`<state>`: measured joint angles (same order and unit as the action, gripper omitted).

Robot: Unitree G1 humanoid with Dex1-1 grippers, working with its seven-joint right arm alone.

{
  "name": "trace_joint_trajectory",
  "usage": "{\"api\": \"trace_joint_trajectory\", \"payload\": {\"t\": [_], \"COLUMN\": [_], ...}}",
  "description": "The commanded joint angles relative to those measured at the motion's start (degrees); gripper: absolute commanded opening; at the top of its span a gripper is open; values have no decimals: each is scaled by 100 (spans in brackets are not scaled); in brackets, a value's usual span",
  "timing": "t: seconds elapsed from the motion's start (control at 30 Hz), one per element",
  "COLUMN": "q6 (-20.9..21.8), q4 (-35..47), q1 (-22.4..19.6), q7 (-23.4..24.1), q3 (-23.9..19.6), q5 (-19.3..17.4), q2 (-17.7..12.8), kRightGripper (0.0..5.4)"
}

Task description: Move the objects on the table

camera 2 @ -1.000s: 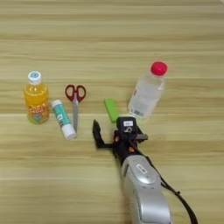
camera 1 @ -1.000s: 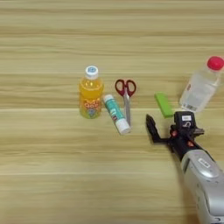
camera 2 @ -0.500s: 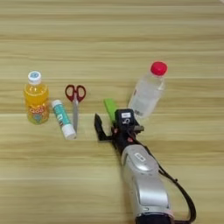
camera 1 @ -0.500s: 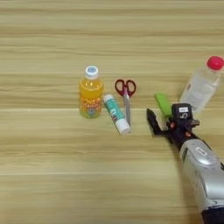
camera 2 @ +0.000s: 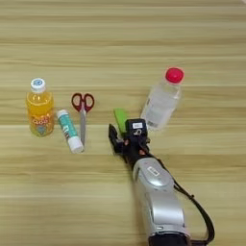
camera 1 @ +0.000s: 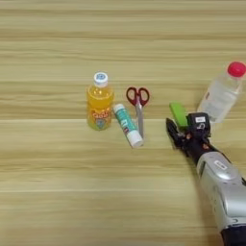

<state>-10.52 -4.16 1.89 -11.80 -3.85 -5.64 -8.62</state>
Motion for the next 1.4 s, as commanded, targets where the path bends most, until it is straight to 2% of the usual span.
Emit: {"api": "trace_joint_trajectory", "payload": {"t": [0.03,0.37,0.83,0.87,1.17,1.4], "q6": [-110,-188,-218,-192,164,523], "q4": [129,307,428,465,928,1111], "q1": [70,204,283,296,408,476], "q7": [-7,-11,18,34,222,326], "q3": [82,224,285,293,283,316], "q5": [22,7,43,72,275,557], "q2": [-1,52,67,60,60,16], "kRightGripper": [228,141,140,176,256,341]}}
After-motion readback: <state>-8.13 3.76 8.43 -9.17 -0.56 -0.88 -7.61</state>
